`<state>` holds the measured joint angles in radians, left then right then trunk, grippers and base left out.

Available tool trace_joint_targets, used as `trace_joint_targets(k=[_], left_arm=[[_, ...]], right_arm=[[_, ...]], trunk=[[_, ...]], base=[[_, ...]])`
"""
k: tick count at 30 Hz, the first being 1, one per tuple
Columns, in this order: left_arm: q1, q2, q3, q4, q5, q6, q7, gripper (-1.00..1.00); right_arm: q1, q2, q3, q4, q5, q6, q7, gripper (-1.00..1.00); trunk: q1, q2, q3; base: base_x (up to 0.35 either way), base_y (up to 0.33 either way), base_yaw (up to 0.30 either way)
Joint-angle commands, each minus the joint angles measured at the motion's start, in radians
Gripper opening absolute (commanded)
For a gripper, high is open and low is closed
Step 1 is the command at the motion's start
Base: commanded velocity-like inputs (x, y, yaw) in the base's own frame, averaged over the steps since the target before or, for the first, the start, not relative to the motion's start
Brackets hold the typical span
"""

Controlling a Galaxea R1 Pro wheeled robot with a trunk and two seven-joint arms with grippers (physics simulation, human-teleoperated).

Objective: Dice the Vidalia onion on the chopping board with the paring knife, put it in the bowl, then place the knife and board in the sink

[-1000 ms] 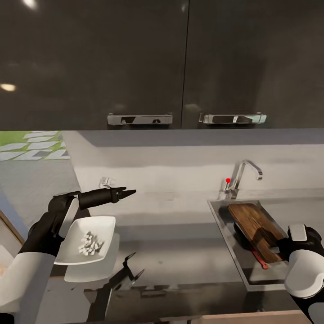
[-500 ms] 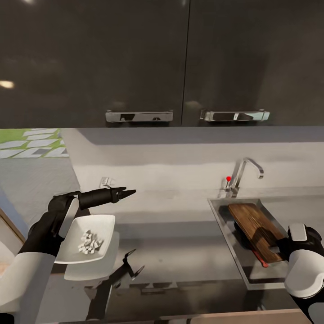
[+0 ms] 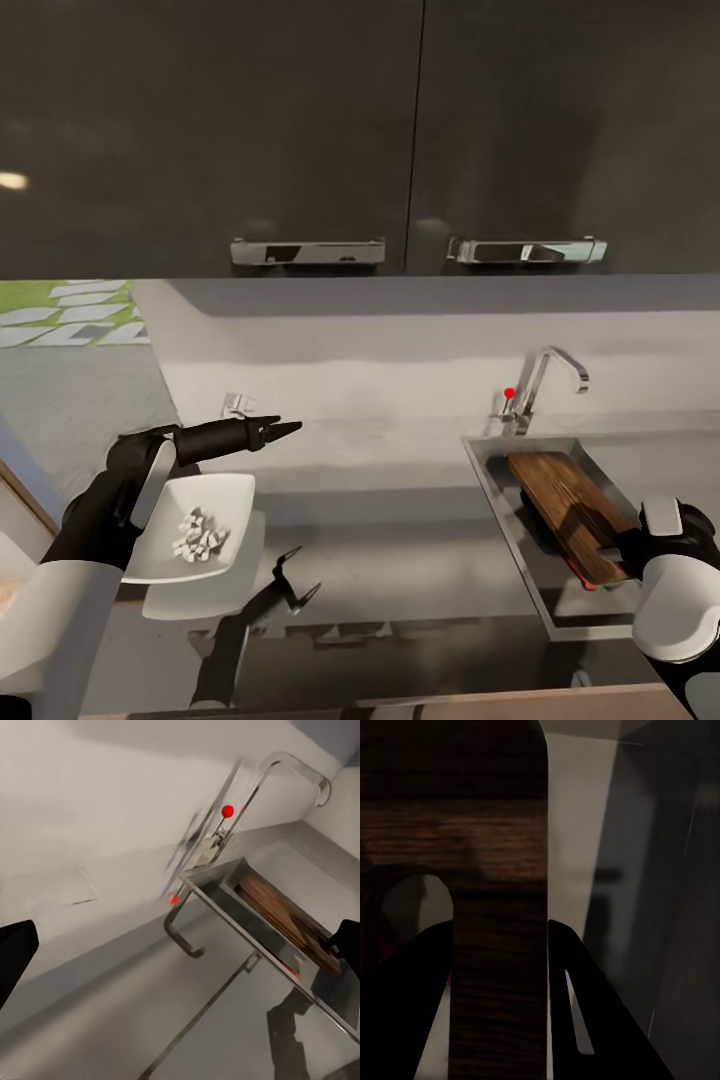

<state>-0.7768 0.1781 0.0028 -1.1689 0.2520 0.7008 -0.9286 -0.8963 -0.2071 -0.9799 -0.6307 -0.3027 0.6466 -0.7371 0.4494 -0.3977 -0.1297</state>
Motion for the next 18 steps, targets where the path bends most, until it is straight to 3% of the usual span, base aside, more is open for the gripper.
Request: trace_joint_targets(k=[1, 18], left_arm=[[-0.001, 0.000, 0.000, 0.000, 0.004, 0.006, -0.001, 1.00], [-0.001, 0.000, 0.000, 0.000, 0.004, 0.006, -0.001, 1.00]], right_arm=[[-0.001, 0.000, 0.000, -0.001, -0.010, 0.001, -0.008, -1.00], [-0.001, 0.000, 0.000, -0.003, -0.010, 0.001, -0.008, -1.00]], trunk=[[0.001, -0.002, -0.003], [0.001, -0.002, -0.022]], base=[[0.000, 0.000, 0.000], [0.000, 0.000, 0.000]])
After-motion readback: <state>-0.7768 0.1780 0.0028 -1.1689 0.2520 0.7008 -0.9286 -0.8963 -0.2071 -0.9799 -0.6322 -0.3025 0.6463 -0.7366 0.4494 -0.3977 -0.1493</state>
